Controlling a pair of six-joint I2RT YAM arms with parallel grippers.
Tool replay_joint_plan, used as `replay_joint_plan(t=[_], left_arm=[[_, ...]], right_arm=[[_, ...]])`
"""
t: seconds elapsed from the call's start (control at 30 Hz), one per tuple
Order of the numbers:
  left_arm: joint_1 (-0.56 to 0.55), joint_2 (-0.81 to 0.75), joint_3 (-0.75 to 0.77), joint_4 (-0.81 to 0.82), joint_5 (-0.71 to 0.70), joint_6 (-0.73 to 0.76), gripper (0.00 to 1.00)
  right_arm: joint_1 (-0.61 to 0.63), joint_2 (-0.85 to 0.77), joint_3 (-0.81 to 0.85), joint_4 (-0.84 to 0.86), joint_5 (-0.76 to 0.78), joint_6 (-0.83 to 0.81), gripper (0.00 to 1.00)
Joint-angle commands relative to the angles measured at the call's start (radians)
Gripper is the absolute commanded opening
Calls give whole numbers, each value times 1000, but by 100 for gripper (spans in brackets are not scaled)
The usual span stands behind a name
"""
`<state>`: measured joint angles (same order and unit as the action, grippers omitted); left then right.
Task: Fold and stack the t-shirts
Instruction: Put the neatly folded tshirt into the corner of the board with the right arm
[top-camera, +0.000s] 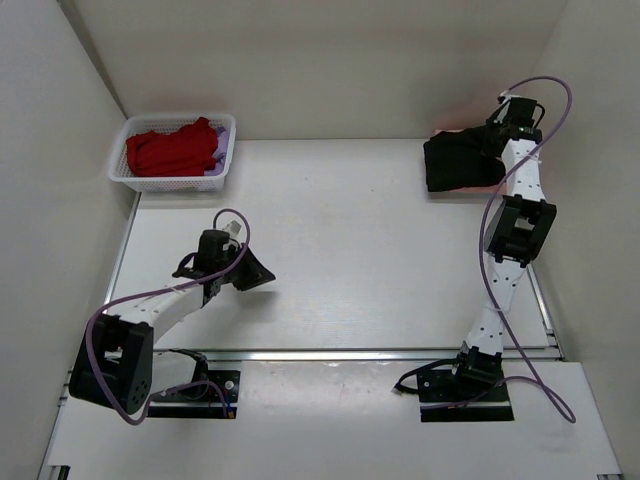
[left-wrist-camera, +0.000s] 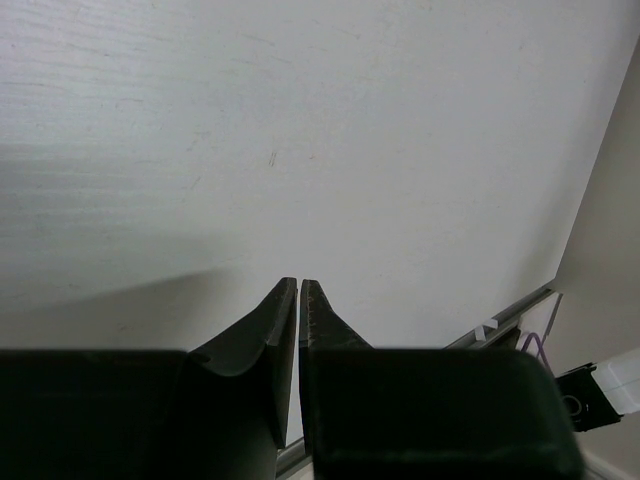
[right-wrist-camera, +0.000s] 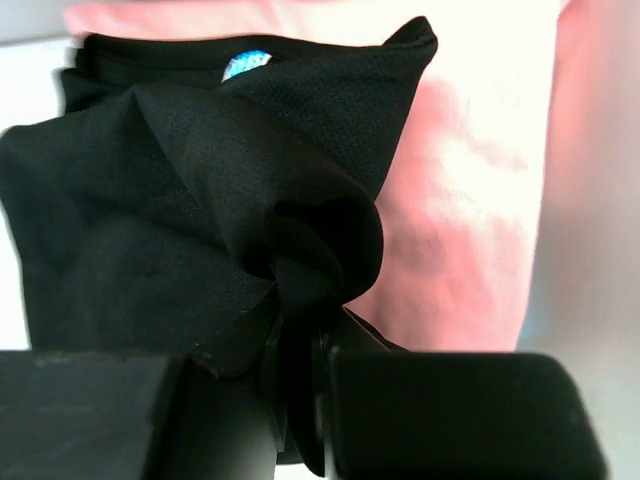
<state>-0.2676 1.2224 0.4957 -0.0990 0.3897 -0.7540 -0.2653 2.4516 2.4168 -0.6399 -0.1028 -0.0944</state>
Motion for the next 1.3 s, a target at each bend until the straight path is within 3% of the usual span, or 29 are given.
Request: replay_joint_plan(t=[0.0, 0.23, 0.73, 0.8, 0.87, 0.97, 1.0, 1.03, 1.13, 1.27], left_arm=[[-1, 5, -9, 25, 18, -5, 16], [4, 15, -31, 44, 11, -22, 16], [-4, 11, -49, 64, -5, -64, 16], [-5, 12, -42, 68, -8, -62, 16], [-13, 14, -36, 58, -14, -50, 16], [-16, 12, -37, 56, -18, -48, 28], [-25, 12, -29, 56, -23, -44, 57], [-22, 8, -29, 56, -25, -42, 98], [-10, -21, -29, 51, -5, -39, 98], [-21, -93, 18, -28, -11, 42, 99]], right_arm=[[-17, 20, 39, 65, 70, 42, 0], [-31, 20, 39, 121, 205, 56, 0], [-54, 15, 41, 230, 232, 54, 0], [-52, 10, 38, 258, 209, 55, 6], [-52, 6, 38, 278, 212, 41, 18], [-46, -11, 53, 284, 210, 50, 41], [-40, -22, 60, 275, 215, 51, 47], [-38, -35, 64, 287, 224, 65, 59], [-17, -101, 48, 275, 296, 68, 99], [14, -261, -108, 269, 310, 90, 99]])
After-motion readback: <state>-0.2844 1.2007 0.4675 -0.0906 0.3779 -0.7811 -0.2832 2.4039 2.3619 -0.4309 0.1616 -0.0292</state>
